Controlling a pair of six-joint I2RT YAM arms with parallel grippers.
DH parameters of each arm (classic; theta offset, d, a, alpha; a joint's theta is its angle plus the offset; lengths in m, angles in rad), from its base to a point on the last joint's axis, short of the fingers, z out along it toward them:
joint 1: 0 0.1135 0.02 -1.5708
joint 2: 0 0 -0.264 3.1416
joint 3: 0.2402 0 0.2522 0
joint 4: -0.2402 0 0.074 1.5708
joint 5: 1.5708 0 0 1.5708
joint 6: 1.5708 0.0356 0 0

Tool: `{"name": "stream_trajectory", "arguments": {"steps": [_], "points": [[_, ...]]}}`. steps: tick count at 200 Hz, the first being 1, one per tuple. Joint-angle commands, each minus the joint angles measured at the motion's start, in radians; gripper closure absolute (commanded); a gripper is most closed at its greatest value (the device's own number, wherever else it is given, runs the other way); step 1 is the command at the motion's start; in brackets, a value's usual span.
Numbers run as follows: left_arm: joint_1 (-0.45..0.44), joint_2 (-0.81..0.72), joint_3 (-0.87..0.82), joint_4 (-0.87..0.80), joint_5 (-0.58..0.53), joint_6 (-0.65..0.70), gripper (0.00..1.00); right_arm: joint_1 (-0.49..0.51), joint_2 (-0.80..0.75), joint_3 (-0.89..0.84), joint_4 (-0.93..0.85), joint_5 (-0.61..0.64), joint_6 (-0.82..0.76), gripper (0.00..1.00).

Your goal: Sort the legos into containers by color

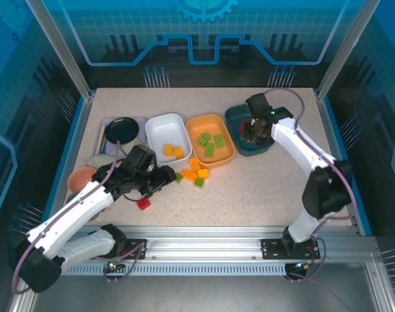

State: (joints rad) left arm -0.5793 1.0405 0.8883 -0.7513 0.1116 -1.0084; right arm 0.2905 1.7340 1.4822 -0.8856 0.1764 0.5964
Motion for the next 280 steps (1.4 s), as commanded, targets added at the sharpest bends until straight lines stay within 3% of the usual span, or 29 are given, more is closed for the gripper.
{"name": "stream_trajectory", "arguments": {"steps": [1, 82, 140, 159, 194, 280], "points": [[-0.043, 0.071, 0.07, 0.066, -0.018, 0.04, 0.3, -0.064, 0.099, 0.091, -0.068, -0.007, 0.097, 0.73], [-0.117, 0.258, 0.141, 0.126, -0.019, 0.094, 0.29, -0.169, 0.369, 0.265, -0.111, -0.052, 0.182, 0.7], [-0.178, 0.479, 0.218, 0.059, -0.047, 0.163, 0.3, -0.158, 0.374, 0.301, -0.106, -0.076, 0.193, 0.4], [-0.198, 0.559, 0.262, 0.027, -0.084, 0.183, 0.29, -0.142, 0.33, 0.321, -0.107, -0.071, 0.183, 0.33], [-0.224, 0.676, 0.318, 0.004, -0.143, 0.21, 0.29, -0.116, 0.167, 0.294, -0.095, -0.083, 0.171, 0.34], [-0.226, 0.891, 0.448, -0.026, -0.271, 0.301, 0.32, -0.046, -0.349, -0.158, -0.009, -0.152, 0.143, 0.36]]}}
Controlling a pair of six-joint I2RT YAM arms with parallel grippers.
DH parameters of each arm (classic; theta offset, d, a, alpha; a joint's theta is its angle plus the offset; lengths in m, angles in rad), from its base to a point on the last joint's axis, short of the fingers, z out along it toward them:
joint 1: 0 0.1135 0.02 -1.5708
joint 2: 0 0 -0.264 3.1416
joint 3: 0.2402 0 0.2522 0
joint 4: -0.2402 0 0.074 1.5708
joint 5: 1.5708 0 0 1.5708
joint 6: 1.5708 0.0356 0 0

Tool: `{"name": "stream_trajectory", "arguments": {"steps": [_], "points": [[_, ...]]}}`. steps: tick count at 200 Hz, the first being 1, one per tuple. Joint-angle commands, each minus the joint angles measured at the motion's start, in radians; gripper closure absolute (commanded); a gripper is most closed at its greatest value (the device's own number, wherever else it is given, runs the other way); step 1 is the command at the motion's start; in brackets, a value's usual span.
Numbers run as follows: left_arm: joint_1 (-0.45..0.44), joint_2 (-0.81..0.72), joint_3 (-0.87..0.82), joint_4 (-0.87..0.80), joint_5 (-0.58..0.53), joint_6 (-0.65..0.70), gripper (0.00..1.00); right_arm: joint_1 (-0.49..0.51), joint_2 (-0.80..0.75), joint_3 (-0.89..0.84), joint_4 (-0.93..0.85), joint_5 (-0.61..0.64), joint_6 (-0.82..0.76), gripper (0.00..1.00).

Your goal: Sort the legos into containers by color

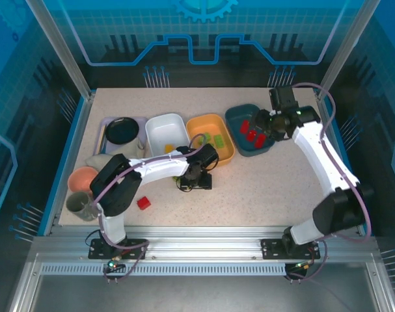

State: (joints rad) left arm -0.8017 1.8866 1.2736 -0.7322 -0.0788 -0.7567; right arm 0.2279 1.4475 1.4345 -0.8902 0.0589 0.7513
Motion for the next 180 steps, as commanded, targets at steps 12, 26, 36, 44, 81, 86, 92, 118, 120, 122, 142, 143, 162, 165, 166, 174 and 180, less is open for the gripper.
{"name": "stream_trajectory", "arguments": {"steps": [12, 26, 36, 44, 81, 86, 92, 118, 120, 122, 142, 143, 162, 165, 166, 174, 180], "points": [[-0.004, 0.059, 0.075, -0.042, -0.091, 0.061, 0.34, 0.017, -0.116, -0.157, -0.005, -0.049, -0.008, 0.36], [-0.005, 0.07, 0.078, -0.026, -0.083, 0.069, 0.4, 0.021, -0.165, -0.202, -0.014, -0.06, -0.001, 0.36], [-0.006, 0.078, 0.081, -0.023, -0.077, 0.072, 0.46, 0.025, -0.194, -0.224, -0.02, -0.066, 0.0, 0.36], [-0.007, 0.08, 0.082, -0.022, -0.073, 0.074, 0.51, 0.027, -0.215, -0.237, -0.029, -0.065, 0.001, 0.36], [-0.029, 0.035, 0.059, -0.028, -0.084, 0.068, 0.71, 0.03, -0.279, -0.256, -0.063, -0.05, -0.002, 0.36], [-0.033, 0.02, 0.055, -0.032, -0.086, 0.064, 0.72, 0.03, -0.284, -0.254, -0.067, -0.05, -0.005, 0.36], [-0.037, 0.002, 0.051, -0.043, -0.088, 0.056, 0.71, 0.031, -0.288, -0.249, -0.07, -0.05, -0.009, 0.36], [-0.042, -0.111, 0.088, -0.131, -0.076, 0.012, 0.72, 0.033, -0.314, -0.223, -0.075, -0.056, -0.041, 0.37], [-0.042, -0.119, 0.095, -0.137, -0.076, 0.01, 0.71, 0.035, -0.318, -0.223, -0.072, -0.058, -0.045, 0.37], [-0.041, -0.128, 0.099, -0.144, -0.075, 0.009, 0.71, 0.035, -0.32, -0.223, -0.069, -0.06, -0.05, 0.37], [-0.031, -0.184, 0.202, -0.217, -0.078, 0.015, 0.71, 0.055, -0.376, -0.252, 0.03, -0.121, -0.105, 0.38], [-0.028, -0.185, 0.208, -0.219, -0.078, 0.017, 0.71, 0.055, -0.379, -0.256, 0.038, -0.127, -0.109, 0.37], [0.024, -0.171, 0.309, -0.246, -0.047, 0.031, 0.7, 0.091, -0.442, -0.32, 0.188, -0.227, -0.158, 0.36], [0.034, -0.166, 0.323, -0.245, -0.042, 0.034, 0.7, 0.1, -0.446, -0.323, 0.202, -0.232, -0.166, 0.35], [0.037, -0.163, 0.329, -0.243, -0.04, 0.035, 0.7, 0.104, -0.447, -0.324, 0.205, -0.232, -0.169, 0.35], [0.064, -0.144, 0.362, -0.235, -0.025, 0.046, 0.7, 0.135, -0.447, -0.323, 0.22, -0.228, -0.186, 0.34], [0.084, -0.122, 0.387, -0.224, -0.01, 0.055, 0.7, 0.151, -0.441, -0.319, 0.219, -0.219, -0.194, 0.34]]}}
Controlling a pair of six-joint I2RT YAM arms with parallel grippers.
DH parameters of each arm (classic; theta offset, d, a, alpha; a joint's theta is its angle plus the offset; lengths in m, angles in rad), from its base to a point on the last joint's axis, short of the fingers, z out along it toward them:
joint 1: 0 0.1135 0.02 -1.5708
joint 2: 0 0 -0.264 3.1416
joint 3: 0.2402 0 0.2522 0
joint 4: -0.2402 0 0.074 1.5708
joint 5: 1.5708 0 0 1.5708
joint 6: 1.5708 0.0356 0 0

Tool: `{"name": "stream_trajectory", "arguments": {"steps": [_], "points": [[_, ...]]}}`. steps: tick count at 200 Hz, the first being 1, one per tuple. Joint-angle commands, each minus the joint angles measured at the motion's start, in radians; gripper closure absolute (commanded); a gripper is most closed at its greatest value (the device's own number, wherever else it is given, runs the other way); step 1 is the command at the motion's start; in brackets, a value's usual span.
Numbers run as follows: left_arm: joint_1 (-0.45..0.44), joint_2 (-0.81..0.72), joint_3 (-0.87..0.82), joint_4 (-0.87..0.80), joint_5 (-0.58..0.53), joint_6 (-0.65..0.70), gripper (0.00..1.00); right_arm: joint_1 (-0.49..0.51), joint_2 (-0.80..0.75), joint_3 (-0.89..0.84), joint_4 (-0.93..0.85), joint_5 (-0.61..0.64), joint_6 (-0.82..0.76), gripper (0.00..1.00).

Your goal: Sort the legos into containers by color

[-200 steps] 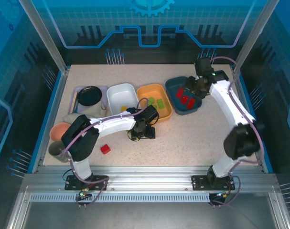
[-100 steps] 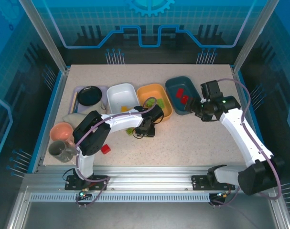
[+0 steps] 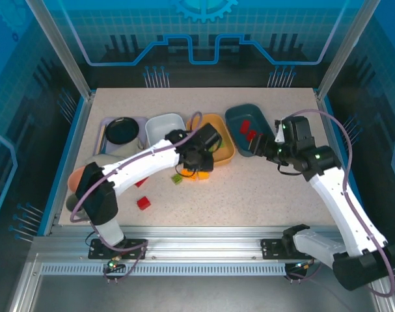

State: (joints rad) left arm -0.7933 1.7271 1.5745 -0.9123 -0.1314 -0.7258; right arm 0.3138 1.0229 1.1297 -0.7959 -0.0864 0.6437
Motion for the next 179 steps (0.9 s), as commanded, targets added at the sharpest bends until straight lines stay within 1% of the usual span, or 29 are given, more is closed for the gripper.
{"name": "stream_trajectory", "arguments": {"steps": [1, 20, 41, 63, 79, 97, 116, 143, 179], "points": [[0.079, 0.043, 0.092, -0.042, 0.046, 0.025, 0.7, 0.069, -0.016, -0.013, 0.125, -0.072, -0.087, 0.33], [0.127, 0.142, 0.209, -0.021, 0.11, 0.053, 0.7, 0.087, 0.01, -0.005, 0.115, -0.063, -0.078, 0.33], [0.146, 0.285, 0.357, -0.023, 0.162, 0.081, 0.7, 0.089, 0.013, -0.007, 0.114, -0.045, -0.064, 0.33], [0.157, 0.43, 0.494, -0.034, 0.213, 0.066, 0.68, 0.089, 0.011, -0.005, 0.097, -0.026, -0.061, 0.33], [0.158, 0.52, 0.569, -0.069, 0.223, 0.043, 0.68, 0.089, 0.006, -0.011, 0.088, -0.018, -0.057, 0.33], [0.158, 0.562, 0.566, -0.07, 0.224, 0.01, 0.69, 0.09, 0.006, -0.017, 0.08, -0.013, -0.053, 0.33], [0.163, 0.587, 0.538, -0.047, 0.24, -0.009, 0.66, 0.089, 0.011, -0.026, 0.08, -0.017, -0.055, 0.33], [0.163, 0.612, 0.532, -0.011, 0.277, 0.001, 0.61, 0.09, 0.02, -0.036, 0.08, -0.018, -0.053, 0.33], [0.167, 0.629, 0.529, -0.017, 0.295, 0.002, 0.58, 0.09, 0.047, -0.044, 0.081, -0.027, -0.049, 0.33]]}}
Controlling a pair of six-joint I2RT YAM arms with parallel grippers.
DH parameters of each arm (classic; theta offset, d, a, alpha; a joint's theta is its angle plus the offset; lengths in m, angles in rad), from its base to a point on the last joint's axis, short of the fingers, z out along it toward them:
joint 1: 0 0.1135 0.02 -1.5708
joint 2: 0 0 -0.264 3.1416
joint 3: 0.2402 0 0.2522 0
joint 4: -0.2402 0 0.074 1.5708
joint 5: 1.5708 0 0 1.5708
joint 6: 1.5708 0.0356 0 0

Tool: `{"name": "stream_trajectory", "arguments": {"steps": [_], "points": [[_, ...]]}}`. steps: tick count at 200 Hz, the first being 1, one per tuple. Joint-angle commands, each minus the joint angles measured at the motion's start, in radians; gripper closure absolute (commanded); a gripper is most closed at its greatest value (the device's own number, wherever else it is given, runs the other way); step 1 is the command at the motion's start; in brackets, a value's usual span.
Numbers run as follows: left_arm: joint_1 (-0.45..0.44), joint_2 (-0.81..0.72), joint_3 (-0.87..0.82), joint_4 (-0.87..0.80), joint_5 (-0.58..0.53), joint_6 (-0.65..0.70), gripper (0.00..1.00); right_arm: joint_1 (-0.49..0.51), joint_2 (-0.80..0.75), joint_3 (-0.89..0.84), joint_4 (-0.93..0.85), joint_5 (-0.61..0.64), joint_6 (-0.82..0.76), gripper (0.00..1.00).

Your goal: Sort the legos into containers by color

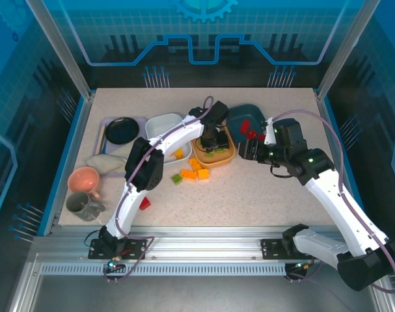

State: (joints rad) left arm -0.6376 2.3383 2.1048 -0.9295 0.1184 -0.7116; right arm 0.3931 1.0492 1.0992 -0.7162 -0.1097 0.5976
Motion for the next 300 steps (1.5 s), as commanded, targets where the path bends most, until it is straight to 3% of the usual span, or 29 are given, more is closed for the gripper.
{"name": "stream_trajectory", "arguments": {"steps": [1, 57, 106, 157, 189, 219, 250, 300], "points": [[0.012, 0.018, -0.002, 0.0, 0.046, -0.013, 0.58, 0.01, 0.022, -0.013, 0.001, -0.004, -0.002, 0.33], [0.025, -0.039, -0.001, -0.003, 0.043, -0.015, 0.39, 0.035, 0.062, 0.018, -0.013, 0.021, -0.029, 0.33], [0.06, -0.27, -0.034, -0.044, -0.044, -0.037, 0.31, 0.138, 0.1, 0.065, -0.02, 0.092, -0.101, 0.33], [0.207, -0.76, -0.441, -0.041, -0.157, -0.144, 0.27, 0.423, 0.299, 0.181, -0.014, 0.197, -0.262, 0.33], [0.285, -1.07, -0.732, -0.05, -0.19, -0.171, 0.27, 0.538, 0.481, 0.243, -0.034, 0.25, -0.301, 0.33], [0.296, -1.284, -0.968, -0.061, -0.149, -0.217, 0.26, 0.534, 0.596, 0.246, -0.089, 0.317, -0.22, 0.34], [0.294, -1.44, -1.157, -0.086, -0.11, -0.294, 0.26, 0.508, 0.644, 0.205, -0.093, 0.298, -0.097, 0.31], [0.294, -1.497, -1.233, -0.065, -0.072, -0.302, 0.27, 0.464, 0.778, 0.189, 0.018, 0.293, 0.024, 0.27]]}}
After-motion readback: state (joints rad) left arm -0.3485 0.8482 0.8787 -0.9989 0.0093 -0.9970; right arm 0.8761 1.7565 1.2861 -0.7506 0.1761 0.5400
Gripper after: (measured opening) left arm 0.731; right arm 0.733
